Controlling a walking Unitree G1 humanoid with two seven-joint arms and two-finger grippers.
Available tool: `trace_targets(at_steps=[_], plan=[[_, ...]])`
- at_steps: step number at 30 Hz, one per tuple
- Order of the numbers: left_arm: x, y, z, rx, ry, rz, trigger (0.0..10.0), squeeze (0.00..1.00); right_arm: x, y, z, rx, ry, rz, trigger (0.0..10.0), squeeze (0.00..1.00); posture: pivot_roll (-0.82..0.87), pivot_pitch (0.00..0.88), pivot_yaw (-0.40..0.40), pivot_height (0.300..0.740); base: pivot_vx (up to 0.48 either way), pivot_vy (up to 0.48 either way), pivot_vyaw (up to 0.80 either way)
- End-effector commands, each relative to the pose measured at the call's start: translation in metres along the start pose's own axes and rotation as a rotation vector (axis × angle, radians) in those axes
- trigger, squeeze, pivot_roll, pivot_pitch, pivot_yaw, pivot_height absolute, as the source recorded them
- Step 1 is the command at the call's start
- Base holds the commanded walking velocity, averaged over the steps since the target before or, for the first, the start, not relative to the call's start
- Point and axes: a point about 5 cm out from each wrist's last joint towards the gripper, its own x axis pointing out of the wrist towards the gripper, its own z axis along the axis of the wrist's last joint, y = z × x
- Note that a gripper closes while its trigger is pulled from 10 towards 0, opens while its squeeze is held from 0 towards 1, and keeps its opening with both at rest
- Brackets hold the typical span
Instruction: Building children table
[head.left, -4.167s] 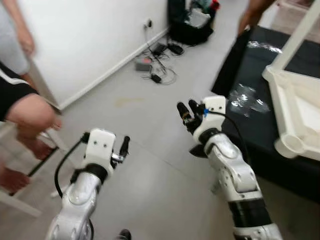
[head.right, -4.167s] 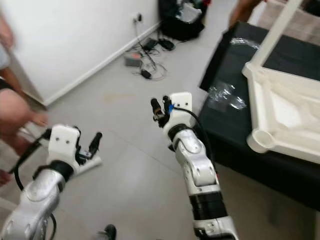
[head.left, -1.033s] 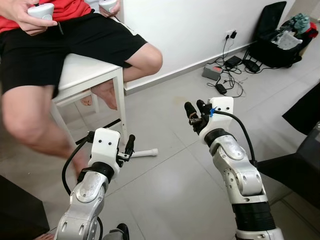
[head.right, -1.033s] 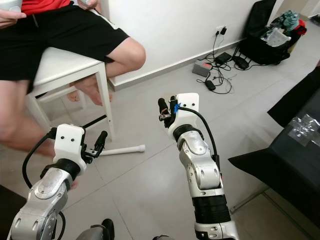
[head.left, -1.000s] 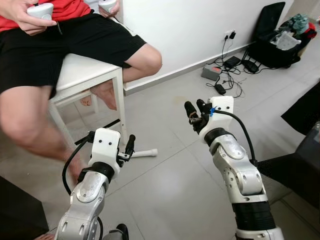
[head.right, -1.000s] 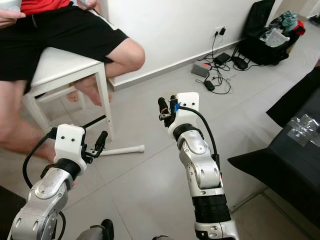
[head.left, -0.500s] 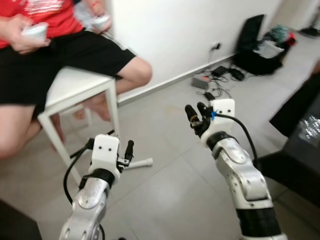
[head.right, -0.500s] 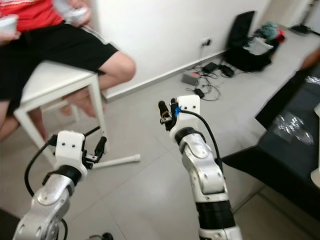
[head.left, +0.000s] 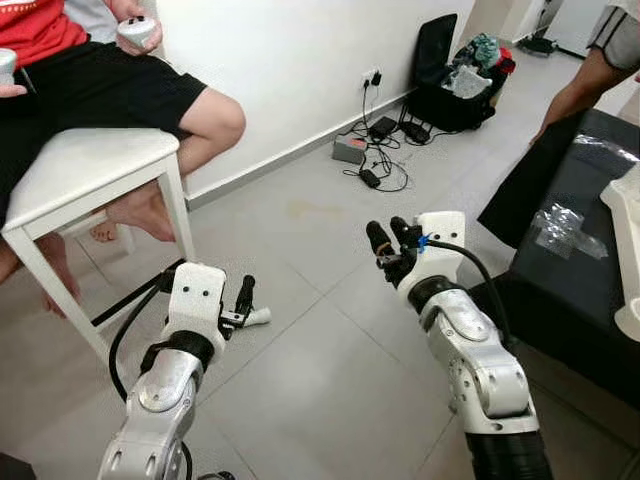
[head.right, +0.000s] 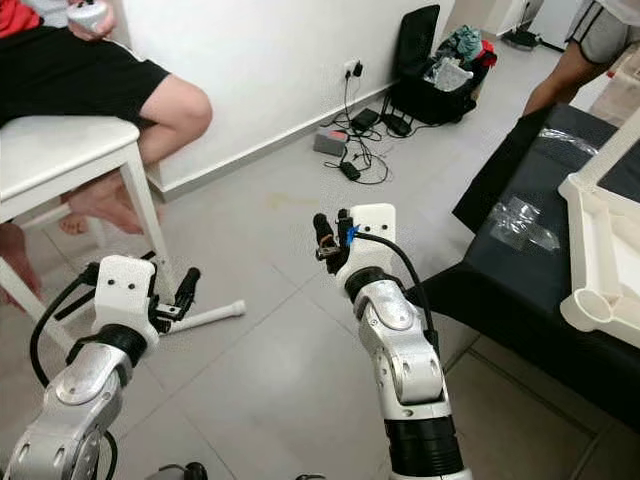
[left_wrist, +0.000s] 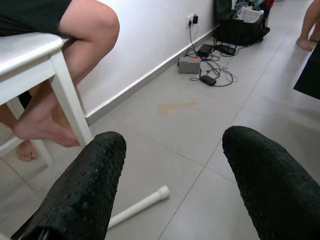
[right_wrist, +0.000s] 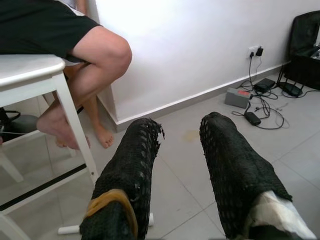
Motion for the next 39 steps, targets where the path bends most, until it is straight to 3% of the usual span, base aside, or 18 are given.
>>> trace_targets(at_steps=[1,8,15,28,39], plan=[[-0.005,-0.002,-0.004,-0.008,0.027,0.002,10.0,0.0,-0.007,0.0,-0.009,0.005,0.029,0.001,10.0,0.0,-0.01,0.27,-0.129,0.74,0.0,0.0,0.0],[-0.004,-0.002,0.004,-0.024,0.016,0.02,10.0,0.0,-0.016,0.002,-0.014,0.01,0.058,0.003,10.0,0.0,0.01,0.28,-0.117,0.74,0.0,0.0,0.0],[0.004,0.0,0.006,-0.001,-0.001,0.005,10.0,0.0,-0.008,0.005,-0.009,0.0,0.032,0.024,10.0,0.0,0.01,0.27,-0.109,0.74,0.0,0.0,0.0],[-0.001,-0.001,0.004,-0.005,0.019,0.009,10.0,0.0,-0.008,0.001,-0.009,-0.031,0.045,0.007,10.0,0.0,0.01,0.272,-0.114,0.74,0.0,0.0,0.71],[0.0,-0.005,0.001,-0.012,0.03,-0.007,10.0,0.0,-0.01,-0.008,-0.009,-0.032,0.043,-0.026,10.0,0.0,0.01,0.254,-0.101,0.74,0.0,0.0,0.0]])
